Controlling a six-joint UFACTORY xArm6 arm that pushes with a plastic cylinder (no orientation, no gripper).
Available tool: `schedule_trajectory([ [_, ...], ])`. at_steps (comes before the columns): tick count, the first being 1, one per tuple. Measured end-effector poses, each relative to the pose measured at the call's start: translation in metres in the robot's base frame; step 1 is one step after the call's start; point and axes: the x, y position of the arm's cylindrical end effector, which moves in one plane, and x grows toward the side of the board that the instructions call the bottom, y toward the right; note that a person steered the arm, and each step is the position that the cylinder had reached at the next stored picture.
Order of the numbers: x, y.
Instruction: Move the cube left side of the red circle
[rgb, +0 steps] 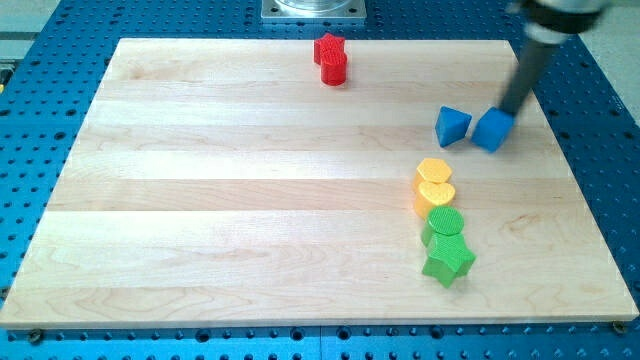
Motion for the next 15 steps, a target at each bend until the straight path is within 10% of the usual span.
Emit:
schedule_trajectory([
  [2,0.066,0.122],
  [3,0.121,0.038],
  [5,0.018,-0.098],
  [8,-0.074,-0.134],
  [11,-0.070,-0.133],
  [13,0.013,-0.137],
  [15,-0.057,-0.199],
])
